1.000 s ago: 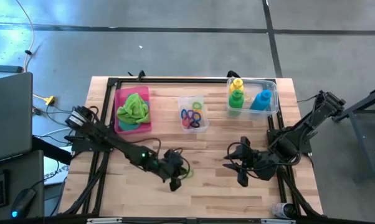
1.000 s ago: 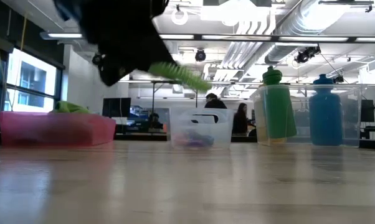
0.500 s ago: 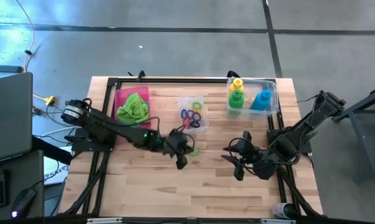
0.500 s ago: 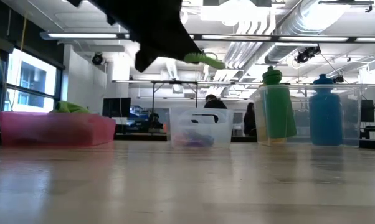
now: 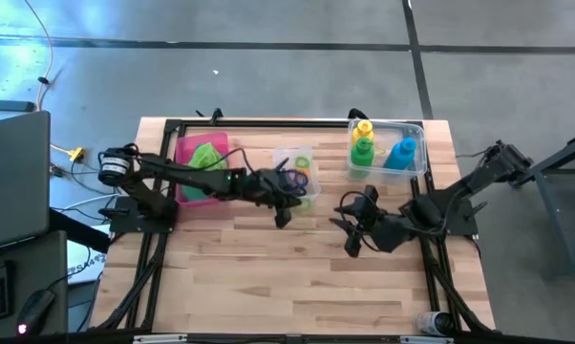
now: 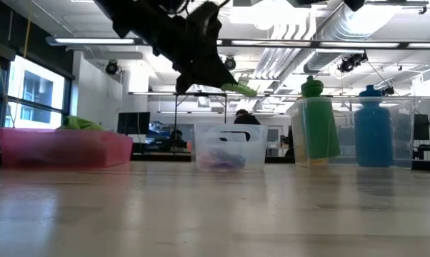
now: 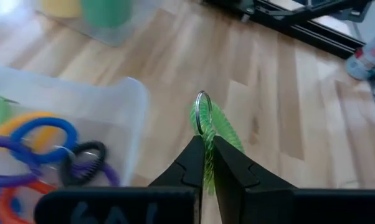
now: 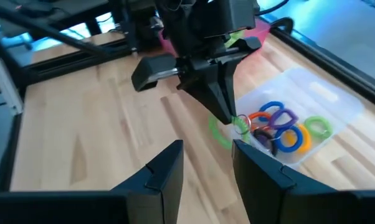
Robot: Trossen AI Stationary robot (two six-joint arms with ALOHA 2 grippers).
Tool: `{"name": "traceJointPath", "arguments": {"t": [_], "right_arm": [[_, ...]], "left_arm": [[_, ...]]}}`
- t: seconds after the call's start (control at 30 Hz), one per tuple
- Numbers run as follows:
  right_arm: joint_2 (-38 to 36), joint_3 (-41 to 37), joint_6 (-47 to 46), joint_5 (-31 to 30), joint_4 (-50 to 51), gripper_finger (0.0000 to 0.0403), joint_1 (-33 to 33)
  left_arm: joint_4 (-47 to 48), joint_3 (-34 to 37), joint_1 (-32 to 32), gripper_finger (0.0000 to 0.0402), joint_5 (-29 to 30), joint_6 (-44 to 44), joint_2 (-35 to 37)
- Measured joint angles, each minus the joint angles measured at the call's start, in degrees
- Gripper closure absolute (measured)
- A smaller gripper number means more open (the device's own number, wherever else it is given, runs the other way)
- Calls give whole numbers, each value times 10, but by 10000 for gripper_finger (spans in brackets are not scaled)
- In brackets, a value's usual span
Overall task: Pick & Place Sports Items
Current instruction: Put the green spring keychain into the left transparent bin
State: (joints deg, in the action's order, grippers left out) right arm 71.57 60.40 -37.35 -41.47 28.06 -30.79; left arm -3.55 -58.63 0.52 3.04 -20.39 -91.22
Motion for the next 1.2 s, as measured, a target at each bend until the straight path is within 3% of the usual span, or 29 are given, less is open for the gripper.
{"name": "traceJointPath", "arguments": {"t": [0.5,0.83,1.2], "right_arm": [[0,0,60,2,0,275,105],[0,0,77,25,0,275,163],[0,0,102,81,0,275,197]], "left_arm": [[0,0,-138,387,-17,72,0],[-8,0,-164,386,-28,120,1],[-8,0,-167,299,-45,105,1]]}}
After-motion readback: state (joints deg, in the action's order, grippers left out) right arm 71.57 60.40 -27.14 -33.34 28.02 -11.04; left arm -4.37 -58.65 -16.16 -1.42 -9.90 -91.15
